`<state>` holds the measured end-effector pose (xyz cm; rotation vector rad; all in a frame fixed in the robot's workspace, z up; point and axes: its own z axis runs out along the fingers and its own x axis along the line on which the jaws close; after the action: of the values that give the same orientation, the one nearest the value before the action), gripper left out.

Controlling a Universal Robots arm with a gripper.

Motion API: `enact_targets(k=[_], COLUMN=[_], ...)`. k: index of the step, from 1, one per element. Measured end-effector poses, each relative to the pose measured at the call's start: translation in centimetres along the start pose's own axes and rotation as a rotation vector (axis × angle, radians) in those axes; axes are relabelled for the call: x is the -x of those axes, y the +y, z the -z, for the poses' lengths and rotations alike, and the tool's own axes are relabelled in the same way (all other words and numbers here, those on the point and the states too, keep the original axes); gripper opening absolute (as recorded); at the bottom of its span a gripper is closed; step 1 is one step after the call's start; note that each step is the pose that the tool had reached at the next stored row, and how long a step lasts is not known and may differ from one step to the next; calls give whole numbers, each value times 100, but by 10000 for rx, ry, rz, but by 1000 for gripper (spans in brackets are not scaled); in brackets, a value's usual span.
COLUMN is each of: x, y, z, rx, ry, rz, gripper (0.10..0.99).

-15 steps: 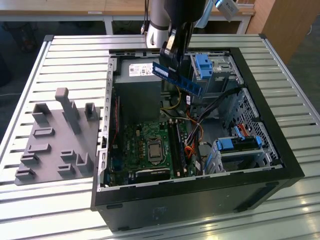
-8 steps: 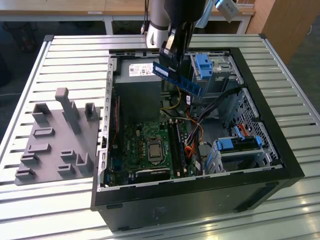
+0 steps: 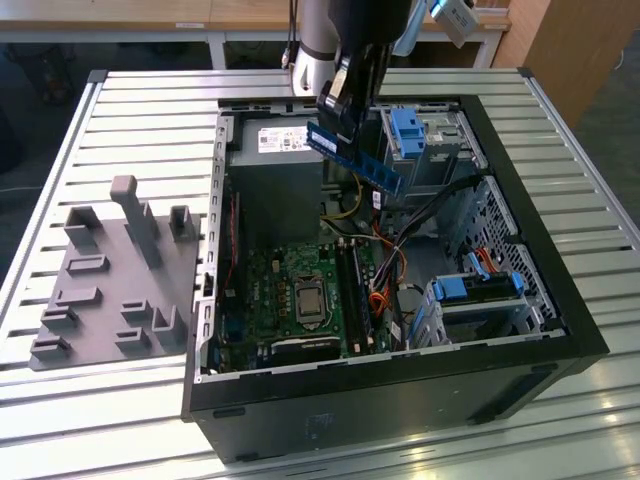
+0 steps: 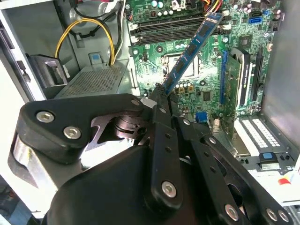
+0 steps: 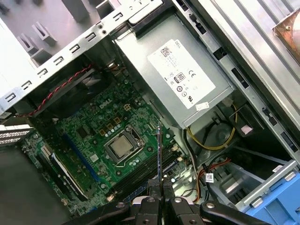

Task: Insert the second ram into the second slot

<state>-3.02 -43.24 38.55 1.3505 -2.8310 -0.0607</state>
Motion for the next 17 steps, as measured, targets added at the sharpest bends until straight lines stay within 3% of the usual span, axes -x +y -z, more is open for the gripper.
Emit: enact_targets(k=[17], x=[-3], y=[-2], z=[-1], rx=[-12], ry=[-36], rz=[-982], gripper=[137])
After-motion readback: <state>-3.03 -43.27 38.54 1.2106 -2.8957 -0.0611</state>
